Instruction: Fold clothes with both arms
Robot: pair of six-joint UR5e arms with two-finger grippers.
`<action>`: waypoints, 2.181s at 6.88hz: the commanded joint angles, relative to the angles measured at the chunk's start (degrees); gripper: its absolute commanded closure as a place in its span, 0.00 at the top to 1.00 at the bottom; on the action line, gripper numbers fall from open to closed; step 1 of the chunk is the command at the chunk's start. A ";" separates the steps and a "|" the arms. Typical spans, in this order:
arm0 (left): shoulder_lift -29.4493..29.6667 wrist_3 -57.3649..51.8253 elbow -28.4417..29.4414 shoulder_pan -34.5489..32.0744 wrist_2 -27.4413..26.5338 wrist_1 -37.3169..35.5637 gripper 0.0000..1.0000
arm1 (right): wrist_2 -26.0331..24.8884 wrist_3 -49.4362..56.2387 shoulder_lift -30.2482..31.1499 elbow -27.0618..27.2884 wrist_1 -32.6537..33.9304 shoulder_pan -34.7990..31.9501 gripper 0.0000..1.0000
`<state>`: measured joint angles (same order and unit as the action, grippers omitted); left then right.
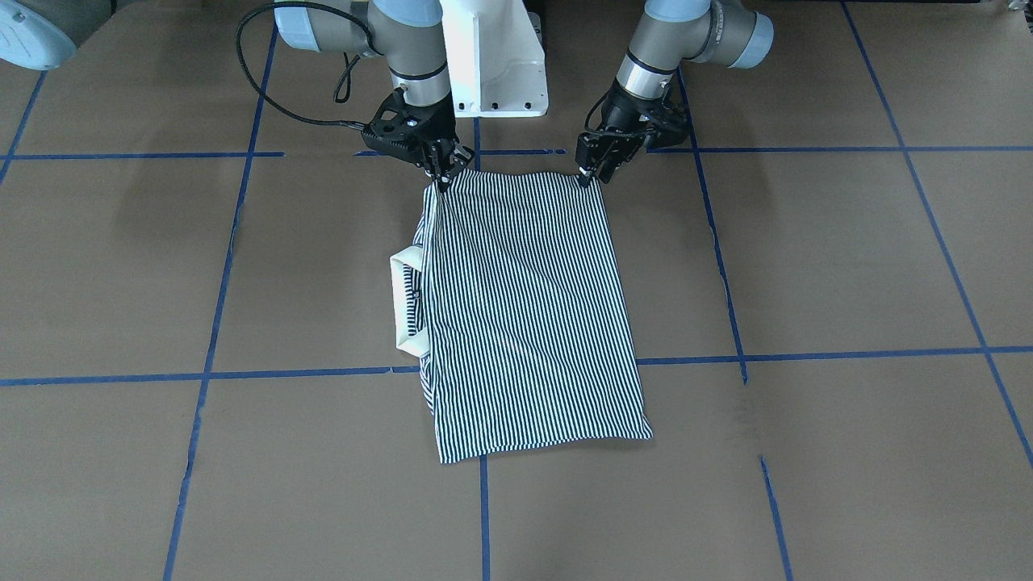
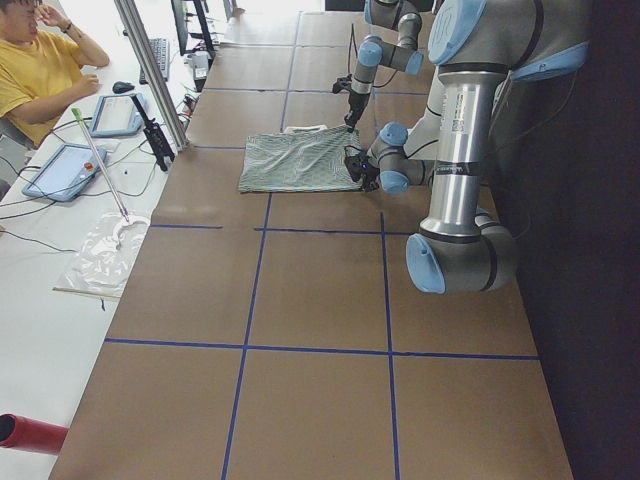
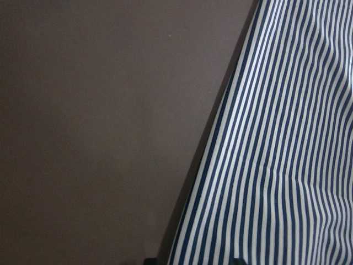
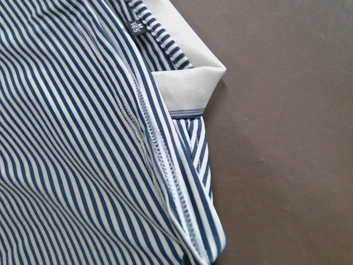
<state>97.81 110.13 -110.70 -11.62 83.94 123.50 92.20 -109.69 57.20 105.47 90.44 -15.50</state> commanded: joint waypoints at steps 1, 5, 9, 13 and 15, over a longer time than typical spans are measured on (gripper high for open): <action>0.01 -0.01 0.14 0.11 0.00 -0.01 0.45 | 0.00 0.00 -0.07 0.00 0.00 0.03 0.00; 0.18 -0.01 0.23 0.11 0.00 -0.01 0.00 | 0.09 0.09 -0.08 0.53 0.00 0.03 0.00; 0.27 0.25 -5.64 0.11 0.61 -0.10 0.00 | 0.00 0.00 2.54 2.10 0.00 0.21 0.00; 4.38 6.64 -17.24 5.08 0.44 -15.44 0.00 | -5.68 -9.38 10.03 15.61 6.36 8.87 0.00; 8.52 6.59 -18.85 5.56 0.52 -21.88 0.00 | -5.63 -11.51 8.99 21.69 13.43 8.13 0.00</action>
<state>104.19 116.42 -128.64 -6.61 84.47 105.03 86.85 -119.85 66.86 124.08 100.32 -7.07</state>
